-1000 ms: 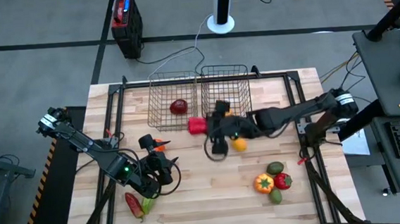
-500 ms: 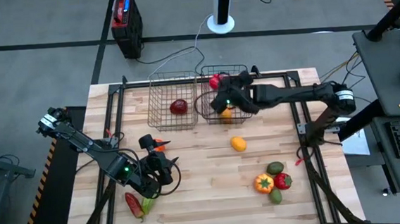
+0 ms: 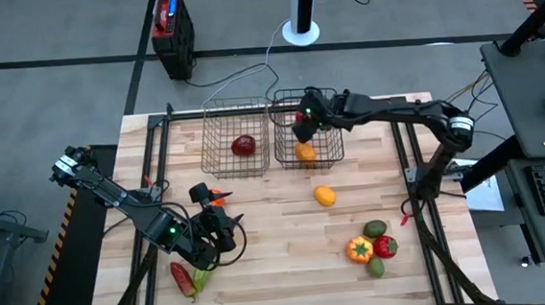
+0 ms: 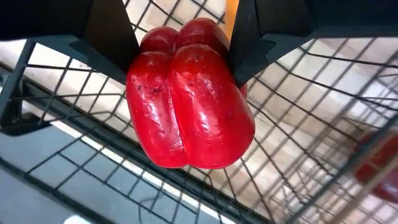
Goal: Sort produce into baskets
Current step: Put the red bell pepper into the black wire basket
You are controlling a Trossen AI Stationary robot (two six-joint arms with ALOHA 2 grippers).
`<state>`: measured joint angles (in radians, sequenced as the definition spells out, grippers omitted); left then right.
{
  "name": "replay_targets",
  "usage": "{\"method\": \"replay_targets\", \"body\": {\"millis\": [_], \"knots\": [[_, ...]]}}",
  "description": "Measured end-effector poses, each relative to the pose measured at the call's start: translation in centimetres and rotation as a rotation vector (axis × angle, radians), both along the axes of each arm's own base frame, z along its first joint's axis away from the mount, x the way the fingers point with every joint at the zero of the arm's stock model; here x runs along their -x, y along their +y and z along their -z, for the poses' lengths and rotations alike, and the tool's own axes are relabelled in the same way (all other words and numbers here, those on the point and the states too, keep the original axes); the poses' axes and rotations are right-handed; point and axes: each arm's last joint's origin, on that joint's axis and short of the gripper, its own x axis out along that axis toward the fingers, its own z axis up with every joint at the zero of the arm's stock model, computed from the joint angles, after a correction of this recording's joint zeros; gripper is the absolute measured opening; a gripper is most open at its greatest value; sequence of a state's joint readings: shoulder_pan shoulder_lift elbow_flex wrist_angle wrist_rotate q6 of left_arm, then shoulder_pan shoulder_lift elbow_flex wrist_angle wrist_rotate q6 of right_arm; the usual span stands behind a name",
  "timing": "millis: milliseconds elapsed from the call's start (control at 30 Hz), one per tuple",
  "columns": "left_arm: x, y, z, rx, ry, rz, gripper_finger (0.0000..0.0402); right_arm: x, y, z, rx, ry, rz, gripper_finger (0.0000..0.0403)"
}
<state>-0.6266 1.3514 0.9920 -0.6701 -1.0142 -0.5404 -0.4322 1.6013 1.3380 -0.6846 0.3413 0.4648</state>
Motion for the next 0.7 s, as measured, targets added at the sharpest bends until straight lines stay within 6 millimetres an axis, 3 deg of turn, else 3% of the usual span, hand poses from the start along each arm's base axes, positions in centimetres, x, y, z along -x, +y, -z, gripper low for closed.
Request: {"method": "replay_targets", "body": {"millis": [700], "knots": [[-0.1,0.2,0.0,-0.005,0.005,-0.005,0.0298,-0.9,-0.9,3.3,0.142,0.014,-0.054,0.0208]]}}
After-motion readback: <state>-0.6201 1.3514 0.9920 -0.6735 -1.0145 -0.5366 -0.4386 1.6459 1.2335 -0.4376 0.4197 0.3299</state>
